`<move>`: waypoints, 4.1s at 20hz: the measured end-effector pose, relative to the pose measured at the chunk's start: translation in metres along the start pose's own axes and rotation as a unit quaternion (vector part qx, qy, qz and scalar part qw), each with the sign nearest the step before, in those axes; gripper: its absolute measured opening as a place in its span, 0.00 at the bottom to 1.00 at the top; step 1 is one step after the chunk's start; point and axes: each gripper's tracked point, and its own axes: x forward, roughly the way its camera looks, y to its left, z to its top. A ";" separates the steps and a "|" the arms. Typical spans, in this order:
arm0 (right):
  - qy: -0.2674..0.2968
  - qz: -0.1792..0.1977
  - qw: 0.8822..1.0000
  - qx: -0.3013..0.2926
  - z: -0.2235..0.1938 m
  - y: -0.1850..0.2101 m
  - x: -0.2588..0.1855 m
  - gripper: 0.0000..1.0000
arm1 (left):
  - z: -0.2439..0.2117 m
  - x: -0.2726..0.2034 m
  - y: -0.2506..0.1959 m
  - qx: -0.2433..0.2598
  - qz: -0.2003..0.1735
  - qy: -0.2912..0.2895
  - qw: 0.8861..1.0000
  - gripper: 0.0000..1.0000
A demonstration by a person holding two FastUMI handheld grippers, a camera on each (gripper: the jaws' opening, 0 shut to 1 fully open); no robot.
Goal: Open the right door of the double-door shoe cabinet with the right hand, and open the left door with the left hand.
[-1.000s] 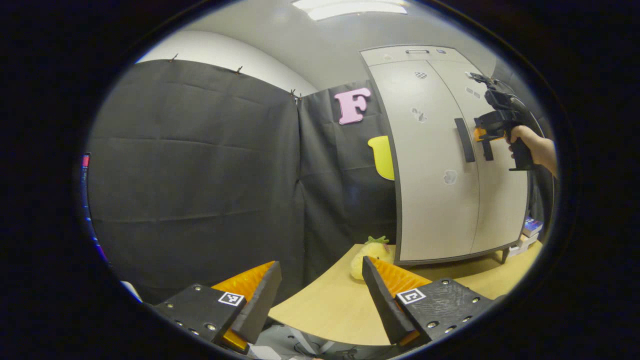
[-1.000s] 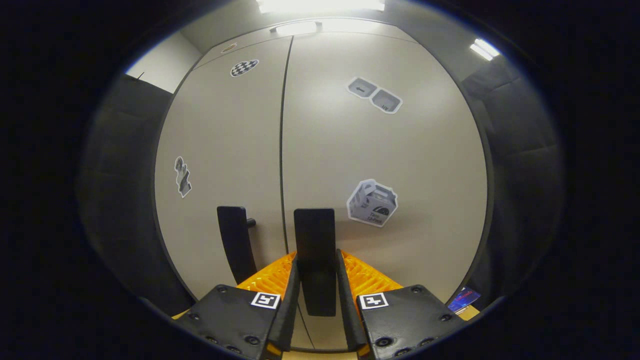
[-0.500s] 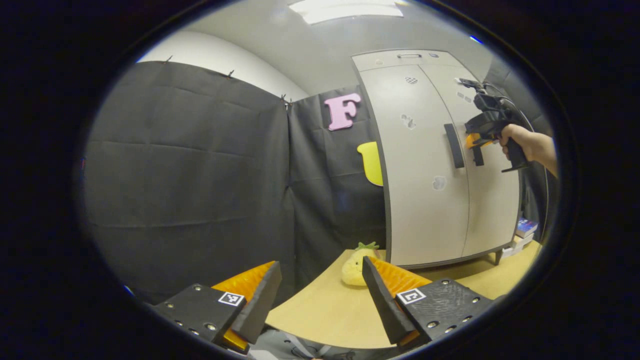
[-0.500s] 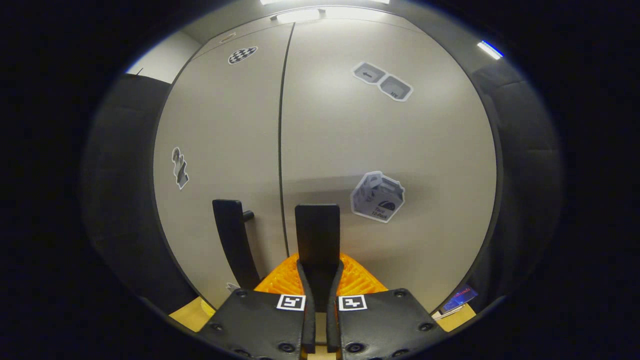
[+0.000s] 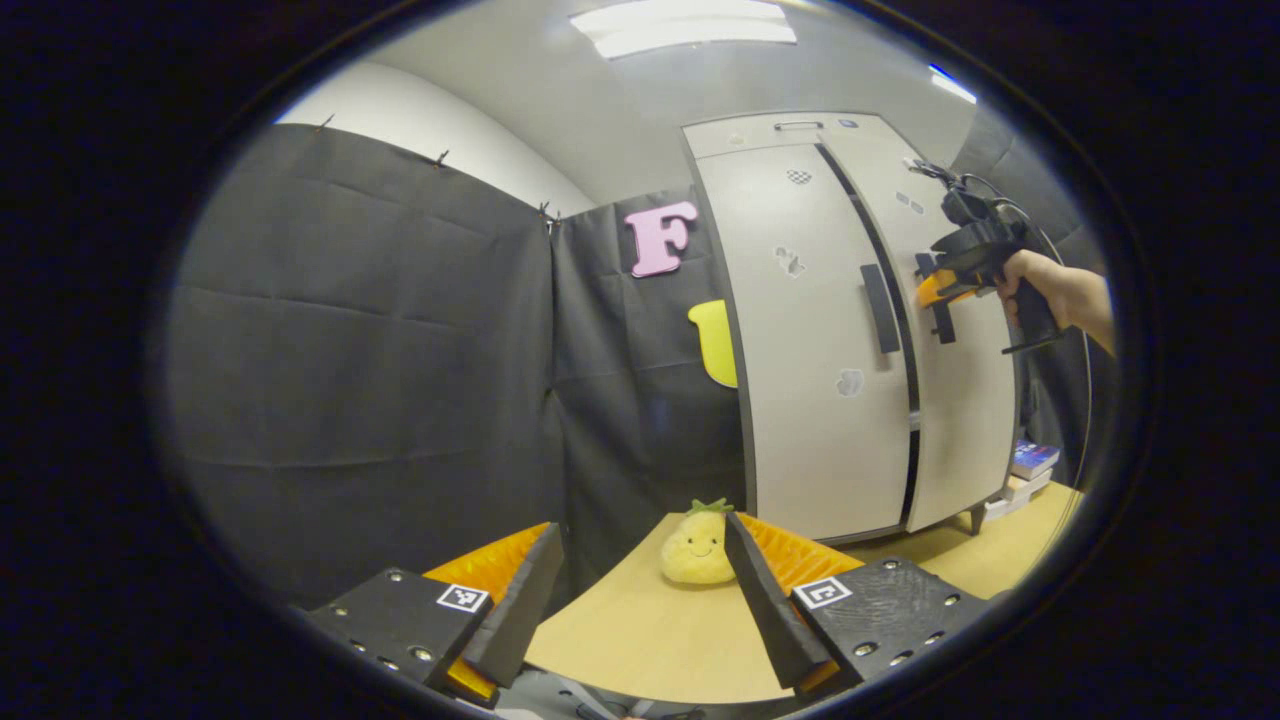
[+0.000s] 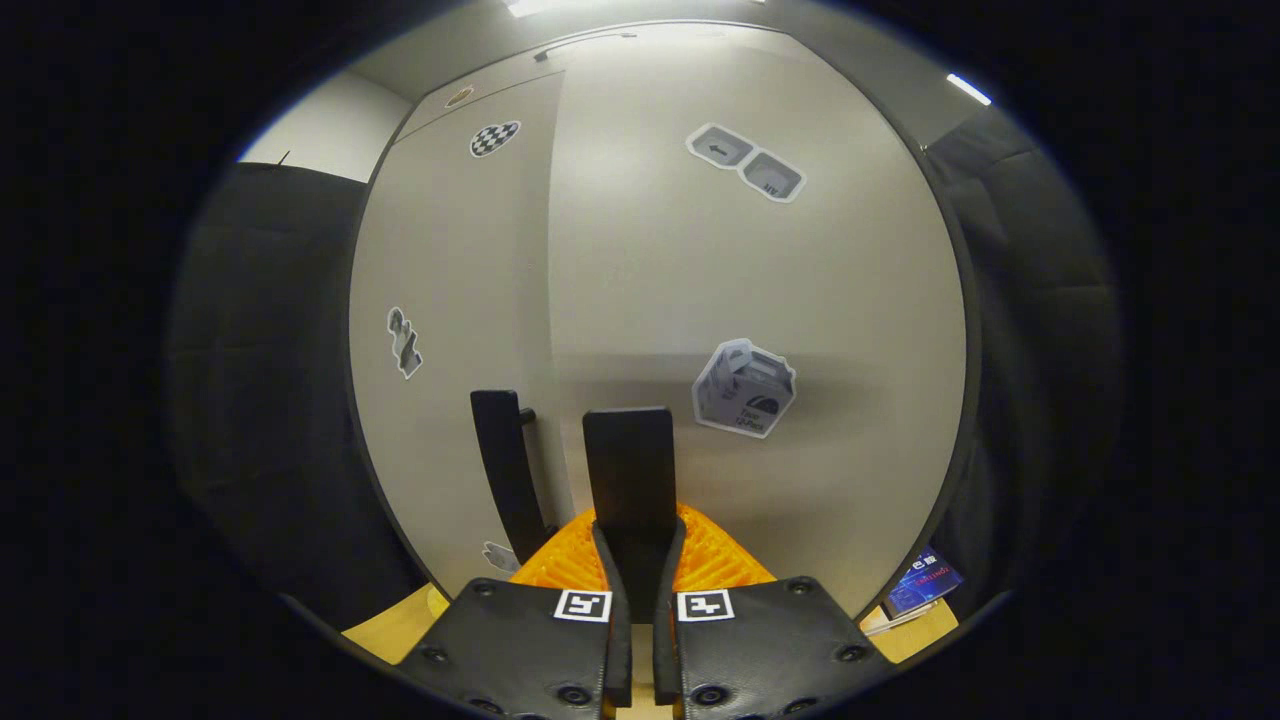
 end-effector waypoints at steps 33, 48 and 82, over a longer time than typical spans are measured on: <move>0.033 0.059 0.998 0.018 -0.006 -0.053 -0.090 0.06 | 0.014 0.010 -0.174 -0.006 -0.172 -0.010 0.985 0.96; 0.012 -0.035 0.999 -0.001 0.001 -0.108 -0.107 0.08 | 0.017 0.000 -0.209 -0.002 -0.199 -0.009 0.980 0.94; -0.021 -0.180 0.983 -0.041 -0.065 -0.149 -0.271 0.97 | 0.180 0.157 -0.294 -0.043 -0.248 -0.067 0.965 0.95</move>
